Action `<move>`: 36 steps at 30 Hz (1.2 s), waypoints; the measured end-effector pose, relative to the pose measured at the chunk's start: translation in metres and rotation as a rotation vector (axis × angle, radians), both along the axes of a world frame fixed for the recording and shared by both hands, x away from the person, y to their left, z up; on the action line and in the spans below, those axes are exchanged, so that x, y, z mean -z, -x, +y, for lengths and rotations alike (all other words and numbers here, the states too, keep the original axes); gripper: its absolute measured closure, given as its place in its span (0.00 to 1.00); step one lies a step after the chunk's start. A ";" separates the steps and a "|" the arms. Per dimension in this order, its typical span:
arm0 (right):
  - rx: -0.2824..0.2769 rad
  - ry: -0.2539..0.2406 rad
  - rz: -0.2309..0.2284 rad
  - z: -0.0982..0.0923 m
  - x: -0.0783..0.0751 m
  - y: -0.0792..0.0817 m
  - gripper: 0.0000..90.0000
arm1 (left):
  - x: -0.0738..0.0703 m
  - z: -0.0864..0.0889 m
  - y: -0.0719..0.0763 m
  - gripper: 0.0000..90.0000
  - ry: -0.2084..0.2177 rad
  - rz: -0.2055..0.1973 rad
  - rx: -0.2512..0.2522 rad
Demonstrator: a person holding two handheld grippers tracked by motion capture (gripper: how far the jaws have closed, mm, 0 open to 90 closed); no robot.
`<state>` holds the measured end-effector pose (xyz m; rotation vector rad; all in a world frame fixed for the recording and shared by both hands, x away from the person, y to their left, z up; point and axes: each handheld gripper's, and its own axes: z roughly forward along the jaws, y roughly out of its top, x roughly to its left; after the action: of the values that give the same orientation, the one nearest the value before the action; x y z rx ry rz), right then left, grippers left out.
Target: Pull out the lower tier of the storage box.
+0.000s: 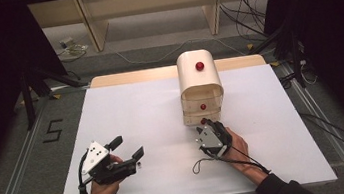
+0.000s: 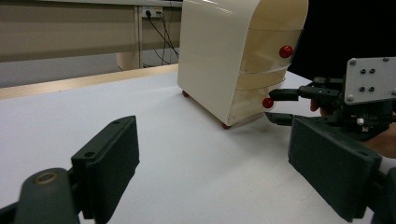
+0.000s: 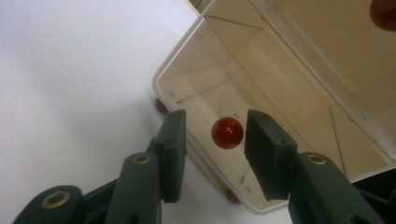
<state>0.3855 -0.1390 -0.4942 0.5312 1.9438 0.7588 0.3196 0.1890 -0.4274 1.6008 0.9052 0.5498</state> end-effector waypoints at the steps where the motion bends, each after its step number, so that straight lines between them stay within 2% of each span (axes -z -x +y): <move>1: 0.004 0.000 0.002 0.000 0.001 0.000 0.67 | 0.000 0.000 0.000 0.18 -0.001 -0.001 0.001; 22: 0.041 0.027 -0.038 0.004 0.005 -0.002 0.75 | 0.000 -0.001 0.001 0.18 0.002 -0.001 0.003; 36: 0.067 0.027 -0.059 0.005 0.005 -0.001 0.81 | 0.000 -0.001 0.000 0.18 0.003 -0.001 0.005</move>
<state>0.3870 -0.1336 -0.4994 0.5491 1.8696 0.6970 0.3192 0.1884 -0.4273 1.5997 0.9010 0.5451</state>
